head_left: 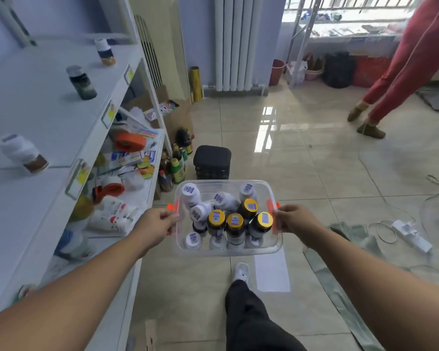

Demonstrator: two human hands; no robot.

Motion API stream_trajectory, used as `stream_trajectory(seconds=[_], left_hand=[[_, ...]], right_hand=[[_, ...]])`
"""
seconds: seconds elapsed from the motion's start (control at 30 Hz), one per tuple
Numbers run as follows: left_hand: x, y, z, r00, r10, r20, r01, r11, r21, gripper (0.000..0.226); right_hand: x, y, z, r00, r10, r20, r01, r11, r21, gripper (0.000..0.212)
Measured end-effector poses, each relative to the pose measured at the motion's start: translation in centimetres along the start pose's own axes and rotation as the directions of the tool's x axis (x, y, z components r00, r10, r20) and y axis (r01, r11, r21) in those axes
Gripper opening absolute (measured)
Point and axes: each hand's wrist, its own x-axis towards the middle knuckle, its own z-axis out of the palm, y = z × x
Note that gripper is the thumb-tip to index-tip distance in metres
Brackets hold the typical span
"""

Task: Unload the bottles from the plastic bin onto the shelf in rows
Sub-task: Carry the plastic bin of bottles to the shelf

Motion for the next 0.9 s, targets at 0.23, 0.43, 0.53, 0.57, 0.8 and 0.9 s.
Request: stream_trajectory(seconds=[0.23,0.43,0.53,0.57,0.8,0.9], left_hand=[[15.3,6.3,-2.1,0.996,-0.08,-0.041,0.082,0.995,0.055,0.015],[26.9,10.6,-4.6,0.994,-0.099,-0.044,0.101,0.994,0.035,0.016],[33.8,11.4,-5.6,0.99,-0.137,-0.02,0.137,0.99,0.028,0.015],[36.3,11.4,-5.8,0.99,-0.143,-0.008,0.144,0.989,0.034,0.015],[51.5,11.8,-7.6,0.967,-0.243,0.077,0.238,0.969,0.067,0.015],[56.9,11.6,-7.9,0.954,-0.281,0.105,0.271,0.957,0.1,0.009]], right_hand=[[15.7,-9.0,0.8,0.998,0.018,0.063,-0.018,1.0,-0.006,0.017],[27.3,-16.6,1.9,0.996,0.05,0.079,-0.046,0.998,-0.047,0.02],[33.2,-19.5,3.3,0.992,0.074,0.105,-0.068,0.996,-0.06,0.024],[35.1,-20.2,3.9,0.99,0.083,0.111,-0.076,0.995,-0.065,0.024],[46.7,-26.1,7.0,0.981,0.172,0.091,-0.16,0.979,-0.128,0.021],[51.4,-27.3,7.9,0.974,0.21,0.085,-0.194,0.968,-0.161,0.021]])
